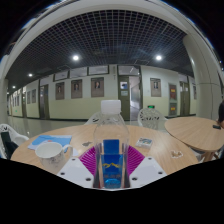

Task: Pour water

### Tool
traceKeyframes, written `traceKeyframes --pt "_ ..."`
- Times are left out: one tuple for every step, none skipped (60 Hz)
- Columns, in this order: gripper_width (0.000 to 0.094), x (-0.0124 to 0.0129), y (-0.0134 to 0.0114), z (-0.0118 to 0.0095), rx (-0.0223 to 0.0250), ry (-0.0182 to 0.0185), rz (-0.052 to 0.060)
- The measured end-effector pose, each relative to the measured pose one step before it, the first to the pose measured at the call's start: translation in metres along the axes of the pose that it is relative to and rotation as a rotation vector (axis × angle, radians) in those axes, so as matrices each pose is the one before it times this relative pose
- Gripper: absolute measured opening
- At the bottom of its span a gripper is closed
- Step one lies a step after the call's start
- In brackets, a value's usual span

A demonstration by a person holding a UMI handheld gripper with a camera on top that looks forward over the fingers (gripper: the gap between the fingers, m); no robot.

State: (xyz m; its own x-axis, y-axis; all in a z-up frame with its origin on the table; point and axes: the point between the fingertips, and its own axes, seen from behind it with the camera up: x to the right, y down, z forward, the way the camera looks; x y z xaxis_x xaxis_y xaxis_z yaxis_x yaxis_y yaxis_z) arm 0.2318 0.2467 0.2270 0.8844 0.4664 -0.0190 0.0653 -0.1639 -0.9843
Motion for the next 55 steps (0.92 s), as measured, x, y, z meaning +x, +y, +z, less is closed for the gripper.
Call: traceKeyframes --pt "0.0343 -0.00282 -0.0017 0.00268 0.00161 -0.00003 0.0022" --pt "0.0343 -0.00275 -0.0013 0.00245 -0.00023 -0.00113 -0.0007" --pt "0.0343 -0.00265 -0.00133 0.00226 0.00087 -0.00135 -0.0025" --pt "0.0352 -0.00068 -0.00292 0.00408 0.00077 -0.0037 -0.0016" --pt "0.0358 0.00794 0.00779 -0.00998 0.00148 0.00027 -0.0003" --pt "0.0377 -0.00156 -0.0017 0.00274 -0.00135 0.0017 -0.0004" --pt "0.0389 -0.00152 -0.00162 0.00256 -0.00119 0.00111 -0.0009" --pt "0.0405 -0.00129 -0.00079 0.00224 -0.00244 -0.00011 -0.0015" --pt "0.0428 -0.00095 -0.00077 0.00166 -0.00373 -0.00039 -0.0012" --pt "0.0445 -0.00083 0.00007 0.00164 -0.00445 -0.00012 0.0004" --pt "0.0497 -0.00721 -0.00619 0.00368 -0.00601 -0.00058 0.0022" --pt "0.052 0.01031 0.0102 -0.00797 -0.00634 -0.00228 0.0014" --pt "0.0544 -0.00099 -0.0014 0.00092 -0.00608 0.0019 0.002" --pt "0.0608 -0.00156 -0.00163 0.0006 -0.00505 -0.0002 0.0014" --pt "0.0672 -0.00132 -0.00125 -0.00014 -0.00452 0.00052 0.0006" --pt "0.0737 -0.00142 -0.00257 -0.00088 -0.00199 -0.00088 0.001" --pt "0.0801 -0.00166 -0.00266 -0.00191 0.00078 -0.00176 0.0007" --pt "0.0865 0.00457 0.00503 -0.00156 0.0047 0.00329 0.0026" --pt "0.0864 -0.00089 -0.00295 -0.00199 -0.00045 0.00038 0.0012" --pt "0.0848 -0.00132 -0.00256 -0.0026 -0.00191 0.00218 0.0028" --pt "0.0844 -0.00057 -0.00159 -0.00314 -0.00369 0.0045 0.0048" --pt "0.0848 -0.00136 -0.00125 -0.00355 -0.00483 0.00394 0.0037" --pt "0.0847 0.00221 0.00498 -0.00332 -0.00498 0.00303 0.0043" --pt "0.0846 -0.00165 -0.00086 -0.00358 -0.00579 0.00203 0.0007" --pt "0.0845 -0.00241 -0.0007 -0.00366 -0.00428 -0.00048 -0.0011" --pt "0.0845 -0.00299 -0.00096 -0.00363 -0.00274 -0.00353 -0.0033" --pt "0.0846 -0.00298 -0.00125 -0.00409 -0.00186 -0.00421 -0.0042" --pt "0.0844 -0.00589 -0.00153 -0.0029 -0.0012 -0.00602 -0.0048" --pt "0.0846 0.00351 0.00531 -0.00702 -0.00026 -0.00175 -0.0039" --pt "0.0845 -0.00353 -0.00073 -0.00414 -0.00025 -0.00171 -0.0036" --pt "0.0843 -0.00394 -0.00073 -0.00422 -0.00004 -0.00255 -0.0034" --pt "0.0845 -0.00354 -0.00075 -0.0041 -0.00084 -0.00397 -0.0034" --pt "0.0846 -0.00532 -0.00305 -0.00563 -0.00027 -0.00556 -0.0042" --pt "0.0844 -0.00113 0.00375 -0.00665 -0.00018 -0.00534 -0.0036" --pt "0.0845 -0.0047 -0.00104 -0.00474 0.00057 -0.00538 -0.0024" --pt "0.0845 -0.00483 -0.00083 -0.00502 0.00085 -0.00583 -0.0009" --pt "0.0846 -0.00541 -0.00072 -0.00488 0.00133 -0.0053 -0.0001" --pt "0.0846 -0.00567 -0.00091 -0.00497 0.00235 -0.00501 0.0009" --pt "0.0846 -0.00525 -0.00444 -0.00293 0.00324 -0.00647 0.0027" --pt "0.0846 -0.0028 0.00501 -0.00866 0.00208 -0.00431 0.0033" --pt "0.0846 -0.00495 -0.0002 -0.00402 -0.00056 -0.00571 0.0038" --pt "0.0844 -0.00462 -0.00009 -0.0037 -0.00131 -0.00667 0.0044" --pt "0.0844 -0.0049 -0.00034 -0.00353 -0.00051 -0.00757 0.0052" --pt "0.0845 -0.00607 -0.00088 -0.00322 0.0005 -0.00857 0.0049" --pt "0.0844 -0.0058 -0.0006 -0.00279 0.00106 -0.00976 0.005" --pt "0.0845 -0.00682 -0.00035 -0.00302 0.00078 -0.01215 0.0038" --pt "0.0845 -0.01112 0.00447 -0.00774 0.00048 -0.01343 0.0066" --pt "0.0844 -0.00589 0.00219 -0.00348 0.00047 -0.01378 0.0029" --pt "0.0843 -0.00695 0.00084 -0.00247 -0.00147 -0.01479 0.0019" --pt "0.0844 -0.00693 0.0008 -0.00271 -0.00191 -0.01407 0.0021" --pt "0.0845 -0.00566 0.00085 -0.0026 -0.00228 -0.01338 0.0024" --pt "0.0844 -0.00582 0.00008 -0.0019 -0.00133 -0.01351 0.0017" --pt "0.0844 -0.00548 -0.00048 -0.0012 -0.00025 -0.01465 0.0007" --pt "0.0842 -0.01432 -0.00475 0.00728 -0.00041 -0.01514 0.0018" --pt "0.0844 -0.00553 0.00254 -0.00427 0.0015 -0.01279 0.0008"
